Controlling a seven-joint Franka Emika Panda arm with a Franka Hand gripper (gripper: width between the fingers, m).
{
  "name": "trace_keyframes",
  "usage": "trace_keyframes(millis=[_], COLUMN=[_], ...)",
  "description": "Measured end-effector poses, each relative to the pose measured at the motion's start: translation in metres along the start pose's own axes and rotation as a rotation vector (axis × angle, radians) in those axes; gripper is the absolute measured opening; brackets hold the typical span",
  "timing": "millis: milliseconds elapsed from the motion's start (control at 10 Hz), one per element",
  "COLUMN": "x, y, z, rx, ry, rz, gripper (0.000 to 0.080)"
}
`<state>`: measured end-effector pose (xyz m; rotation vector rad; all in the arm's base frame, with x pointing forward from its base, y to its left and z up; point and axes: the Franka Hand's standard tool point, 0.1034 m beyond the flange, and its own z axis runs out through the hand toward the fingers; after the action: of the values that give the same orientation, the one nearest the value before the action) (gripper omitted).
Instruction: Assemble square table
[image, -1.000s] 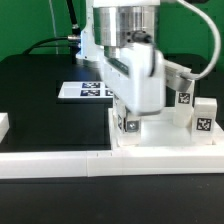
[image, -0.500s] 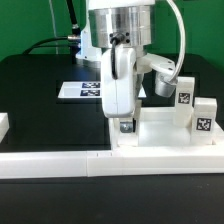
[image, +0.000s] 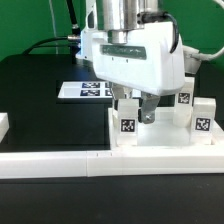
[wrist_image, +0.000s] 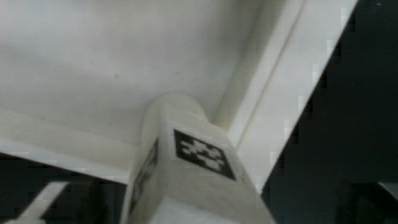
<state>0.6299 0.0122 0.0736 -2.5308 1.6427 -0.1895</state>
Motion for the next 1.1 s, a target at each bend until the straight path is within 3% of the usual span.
trace_keyframes(millis=[200, 400, 600, 800, 1000, 1100], x=[0.002, 0.010, 0.014, 0.015, 0.015, 0.015], y=[0.000, -0.004, 0.004, 0.004, 0.004, 0.004], z=[0.000, 0.000, 0.004, 0.004, 0.004, 0.005], rx=[0.001, 0.014, 0.008, 0.000, 0.005, 0.009], ry=[0.008, 0.060, 0.081, 0.085, 0.082, 0.081], rz=[-0.217, -0.649, -0.849, -0.878, -0.785, -0.704], gripper=[0.0649, 0.0649, 0.0649, 0.0649, 0.0401, 0.0401])
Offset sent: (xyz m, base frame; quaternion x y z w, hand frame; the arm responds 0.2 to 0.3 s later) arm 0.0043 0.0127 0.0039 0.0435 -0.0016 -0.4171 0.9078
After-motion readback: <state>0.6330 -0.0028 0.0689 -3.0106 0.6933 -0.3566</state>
